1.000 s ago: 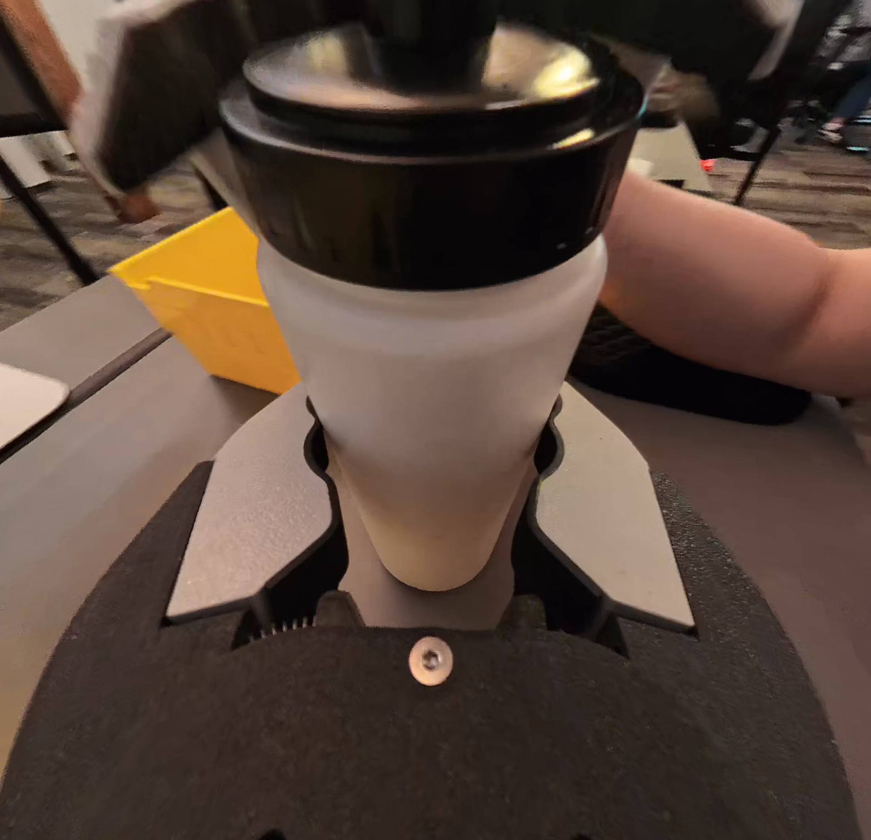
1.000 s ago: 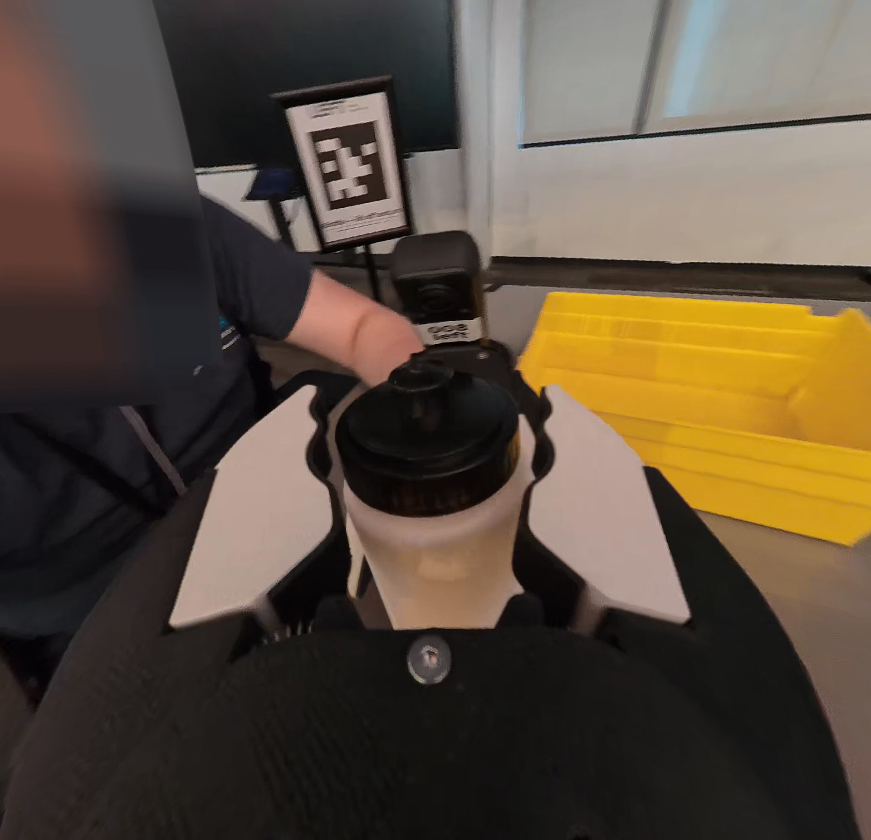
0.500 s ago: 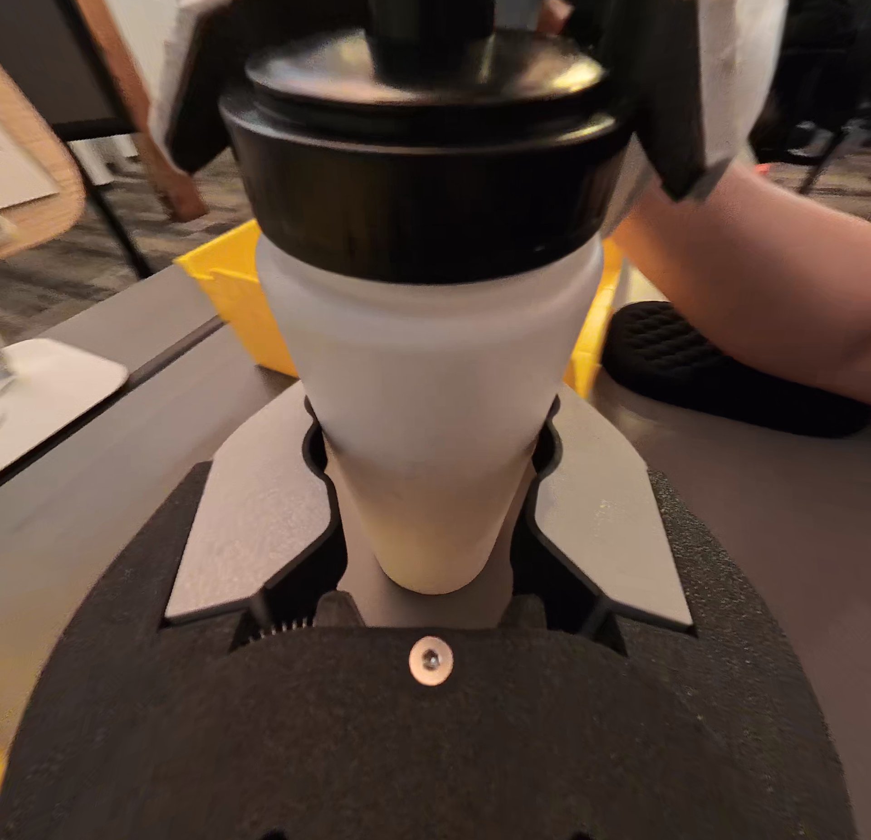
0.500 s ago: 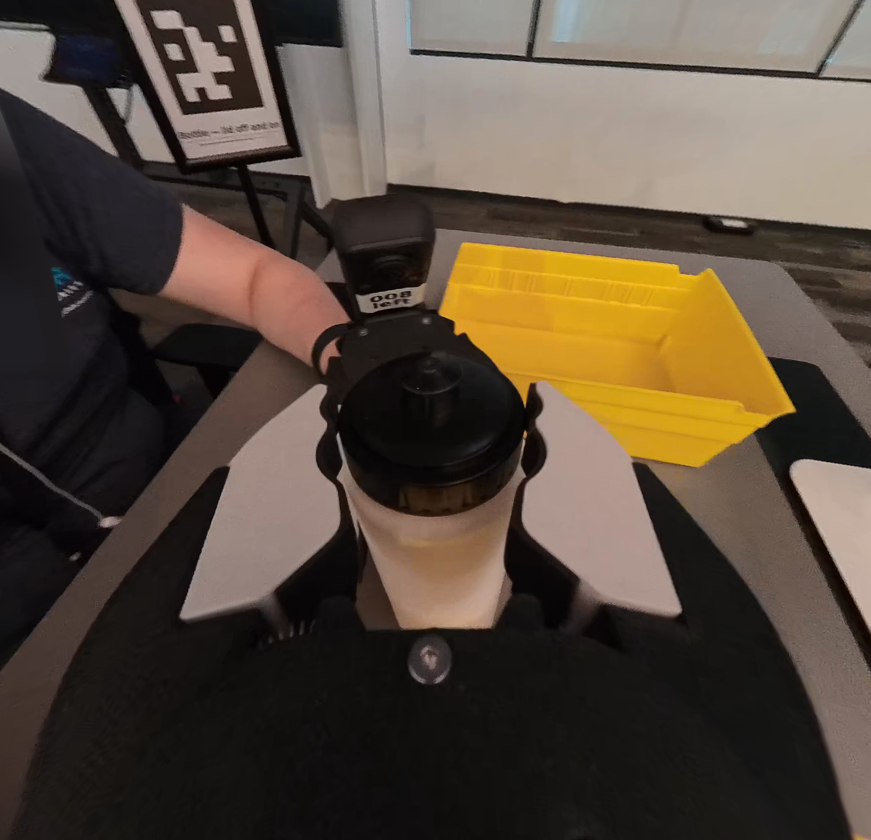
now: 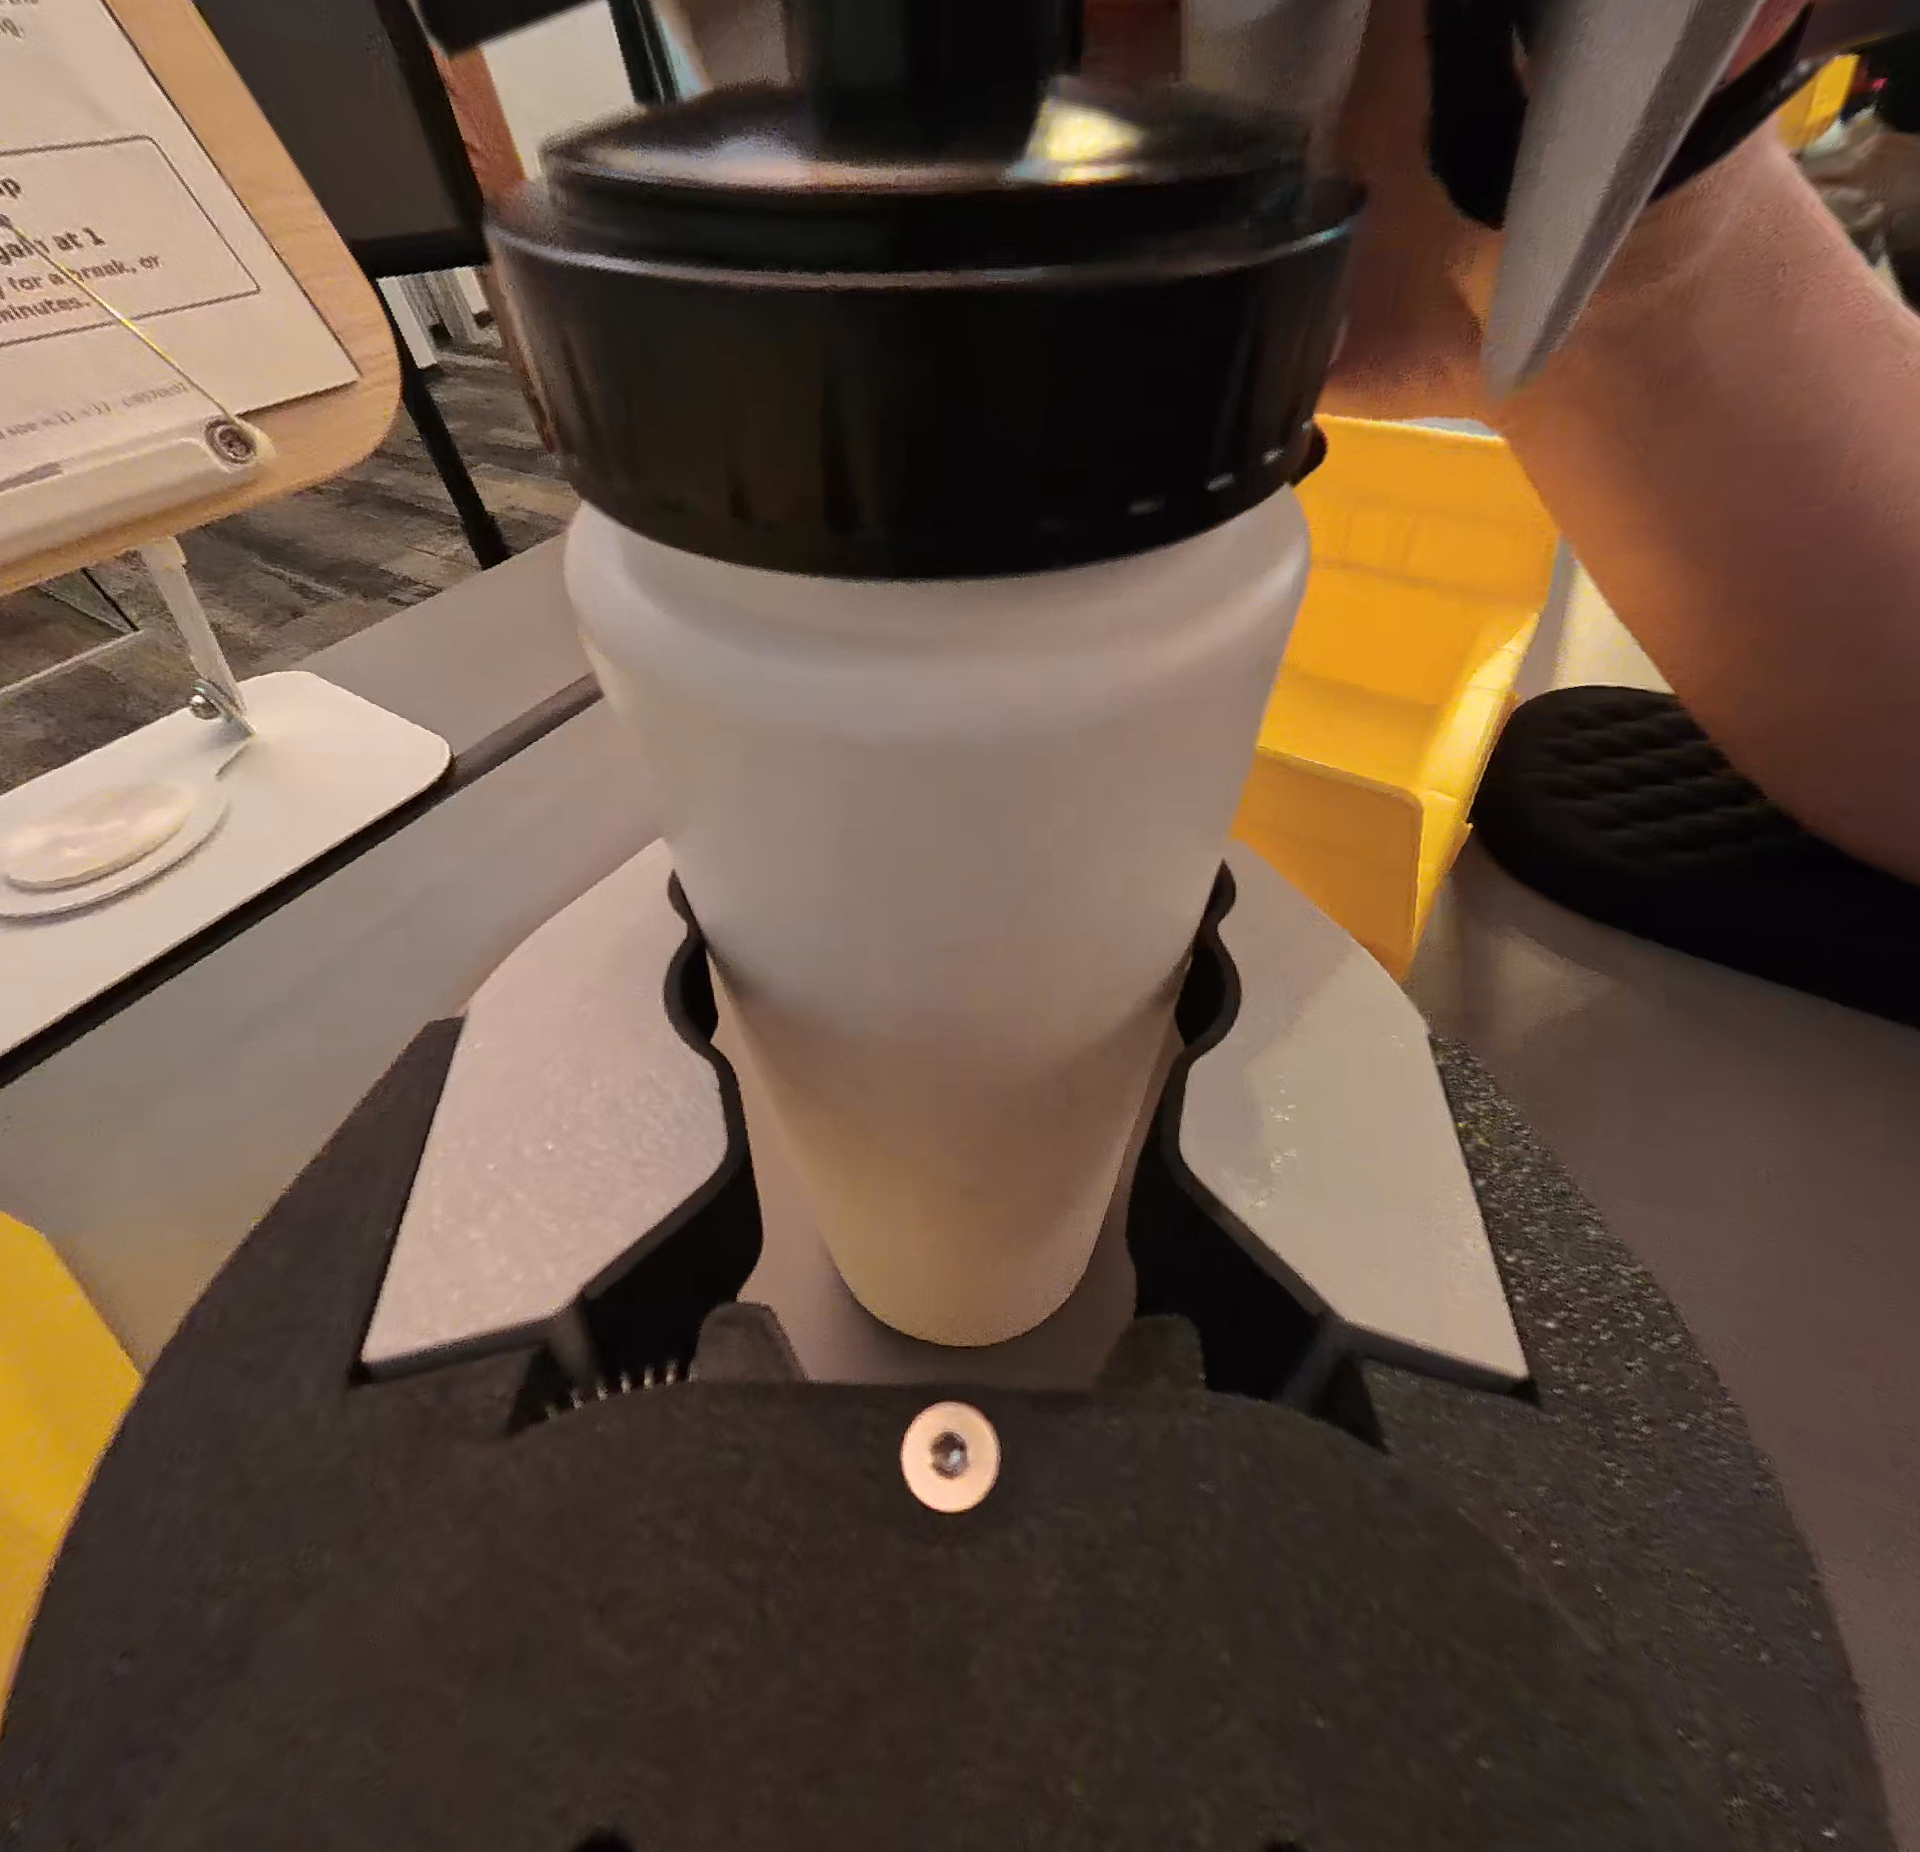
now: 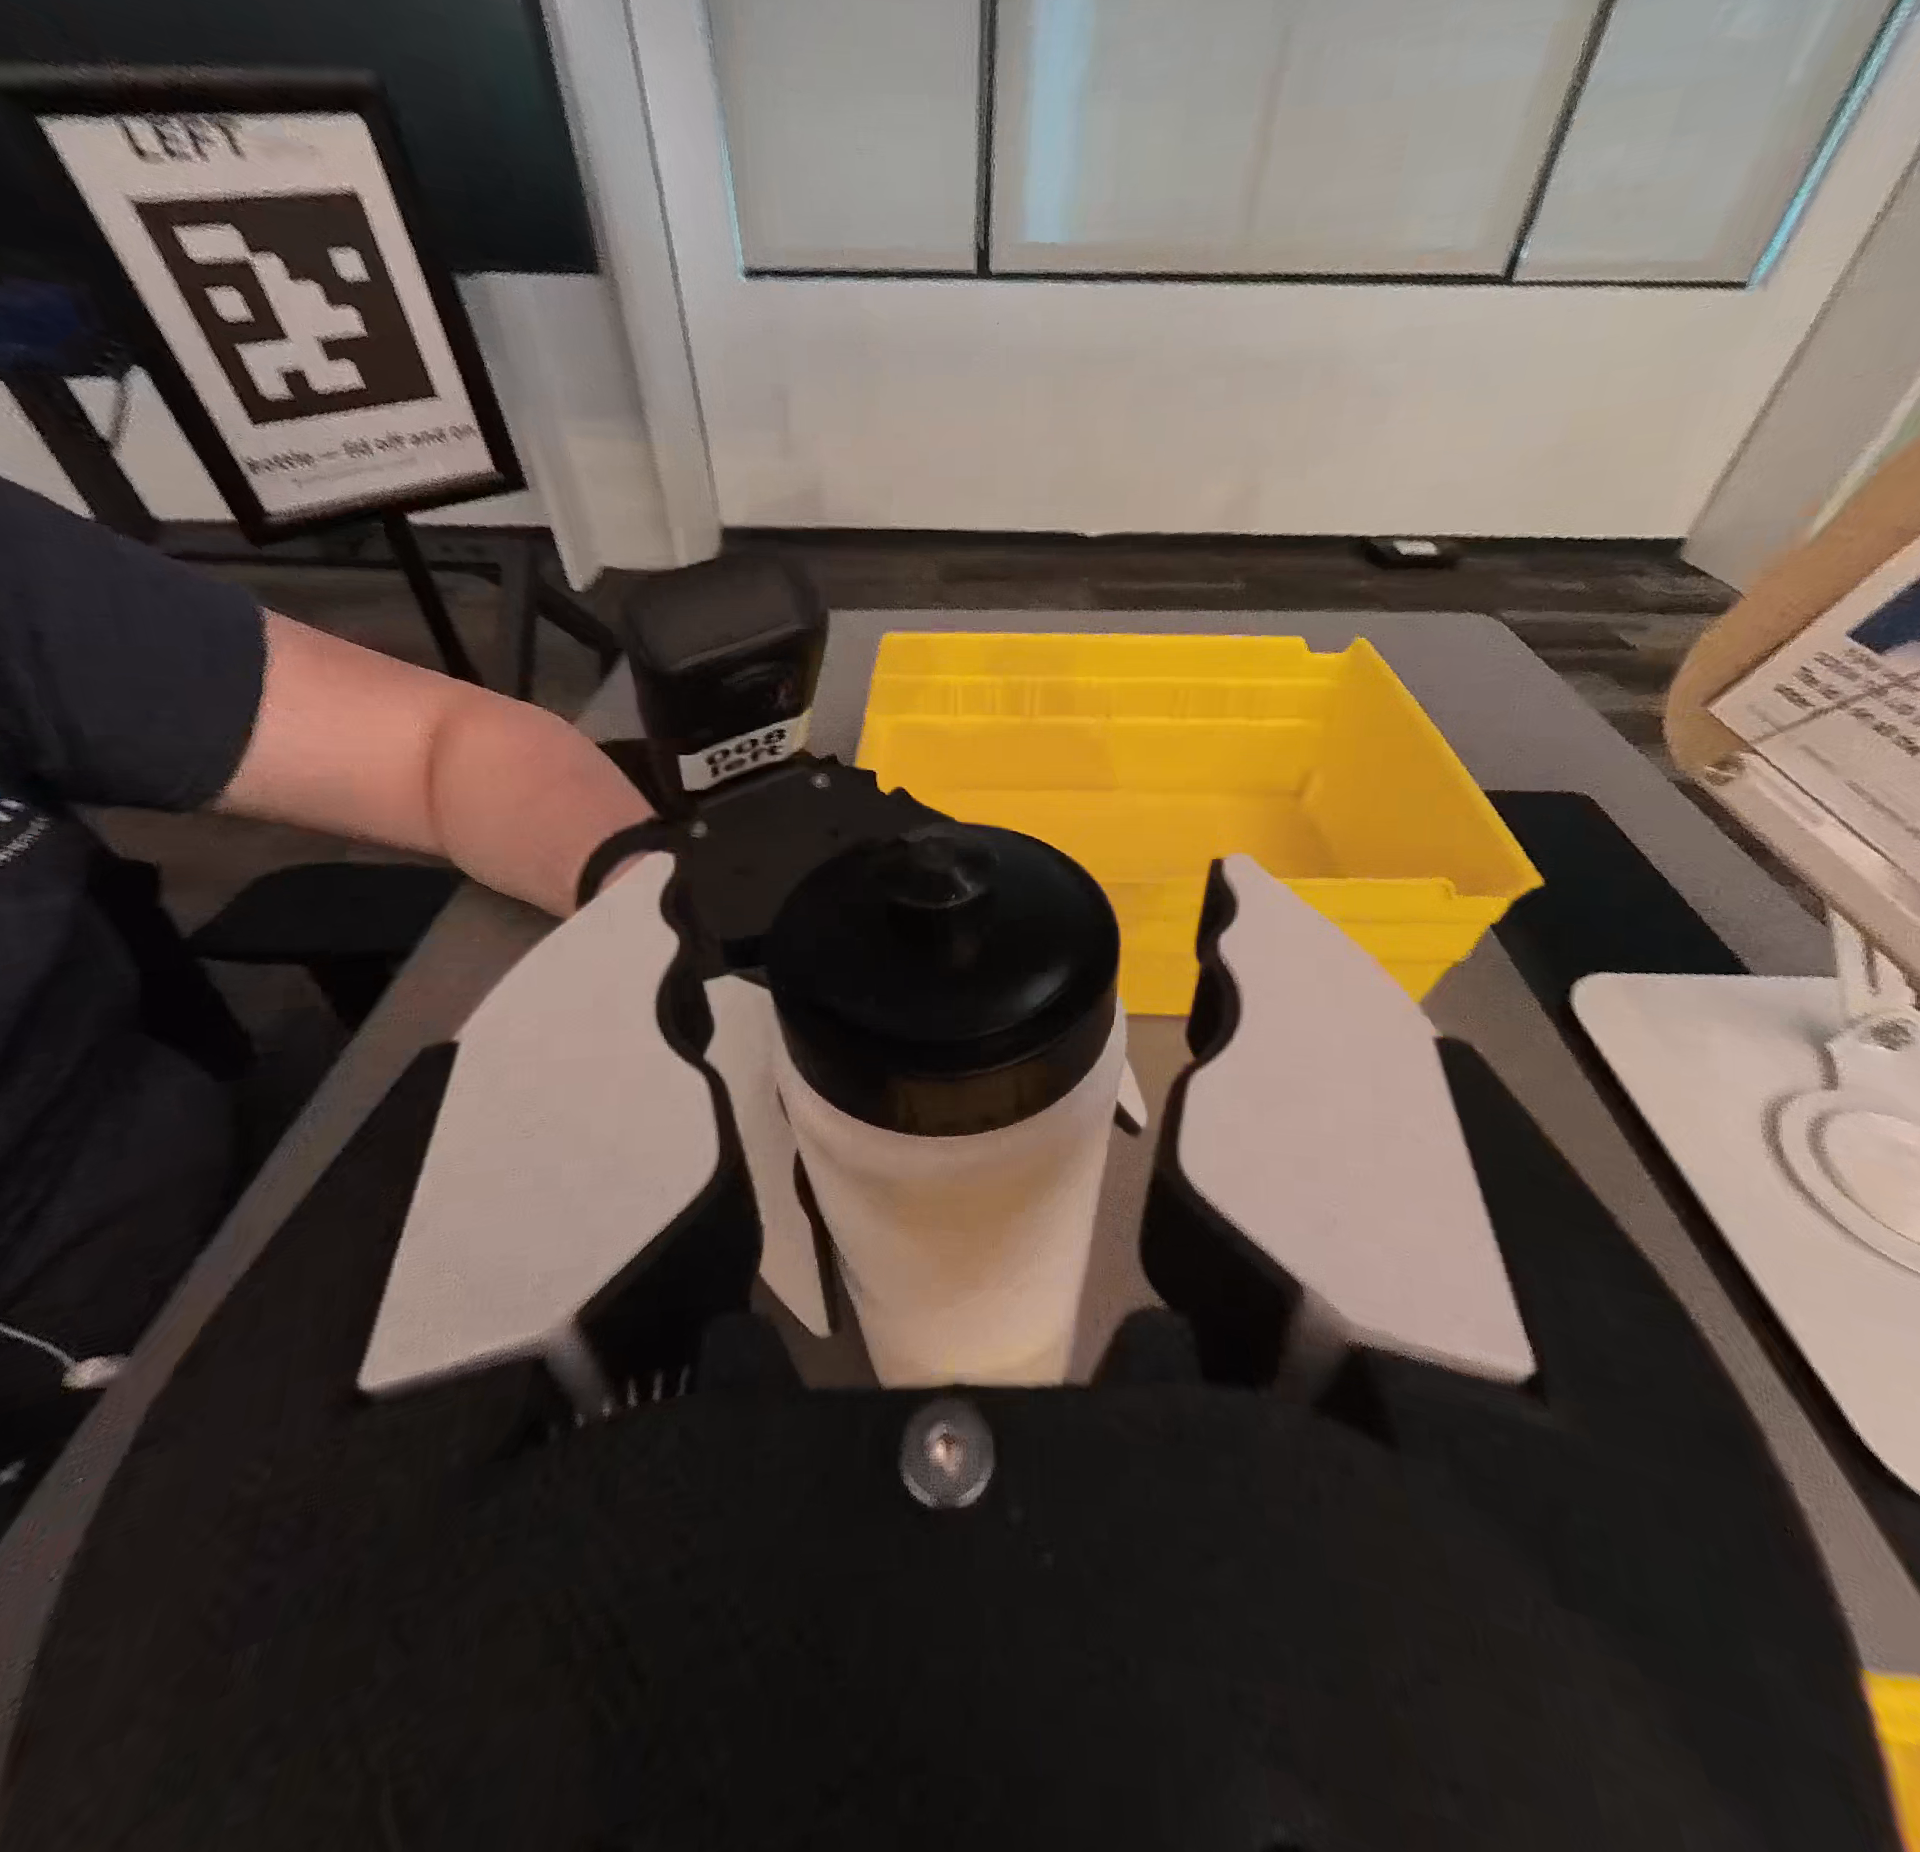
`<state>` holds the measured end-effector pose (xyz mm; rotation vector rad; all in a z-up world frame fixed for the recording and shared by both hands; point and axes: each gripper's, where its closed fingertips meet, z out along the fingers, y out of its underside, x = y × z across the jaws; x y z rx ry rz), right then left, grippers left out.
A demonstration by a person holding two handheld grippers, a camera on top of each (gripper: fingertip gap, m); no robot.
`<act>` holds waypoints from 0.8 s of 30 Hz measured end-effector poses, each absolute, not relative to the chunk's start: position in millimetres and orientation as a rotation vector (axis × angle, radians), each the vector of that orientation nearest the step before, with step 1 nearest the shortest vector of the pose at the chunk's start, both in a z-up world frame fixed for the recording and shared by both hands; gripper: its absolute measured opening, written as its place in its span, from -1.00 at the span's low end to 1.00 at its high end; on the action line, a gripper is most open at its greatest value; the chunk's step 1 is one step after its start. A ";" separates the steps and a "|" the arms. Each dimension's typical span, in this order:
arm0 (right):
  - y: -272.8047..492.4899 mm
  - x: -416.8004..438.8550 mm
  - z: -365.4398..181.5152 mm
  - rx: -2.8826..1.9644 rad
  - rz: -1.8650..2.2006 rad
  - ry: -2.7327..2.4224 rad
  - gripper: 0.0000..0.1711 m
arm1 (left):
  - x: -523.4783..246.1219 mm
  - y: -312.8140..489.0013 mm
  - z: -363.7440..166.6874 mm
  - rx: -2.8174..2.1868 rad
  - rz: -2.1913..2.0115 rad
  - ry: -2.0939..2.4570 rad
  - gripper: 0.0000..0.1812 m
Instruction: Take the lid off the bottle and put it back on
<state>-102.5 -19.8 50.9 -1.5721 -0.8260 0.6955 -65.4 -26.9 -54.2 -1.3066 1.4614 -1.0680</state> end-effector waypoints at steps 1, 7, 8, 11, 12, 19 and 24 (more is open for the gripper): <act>-16.9 -102.9 47.8 -1.603 0.636 -0.830 0.08 | -65.5 -26.3 -53.9 -1.306 -1.078 1.453 -0.02; -8.2 -111.2 32.2 -1.731 0.511 -0.844 -0.09 | -64.1 -27.7 -48.5 -1.248 -1.152 1.354 0.11; -8.0 -110.9 33.2 -1.727 0.510 -0.842 -0.14 | -63.9 -28.9 -48.9 -1.241 -1.163 1.355 0.05; -8.2 -107.7 32.1 -1.765 0.536 -0.811 -0.13 | -63.3 -29.5 -49.2 -1.247 -1.202 1.368 -0.03; -7.0 -106.4 32.3 -1.772 0.526 -0.799 -0.13 | -63.0 -29.0 -49.6 -1.260 -1.195 1.374 -0.03; -18.5 -111.8 29.4 -1.765 0.561 -0.946 -0.11 | -64.1 -47.0 -50.7 -1.200 -1.259 1.476 -0.03; -60.5 -110.7 33.3 -1.529 0.897 -1.116 -0.11 | -65.8 -80.1 -51.5 -1.106 -1.366 1.618 -0.03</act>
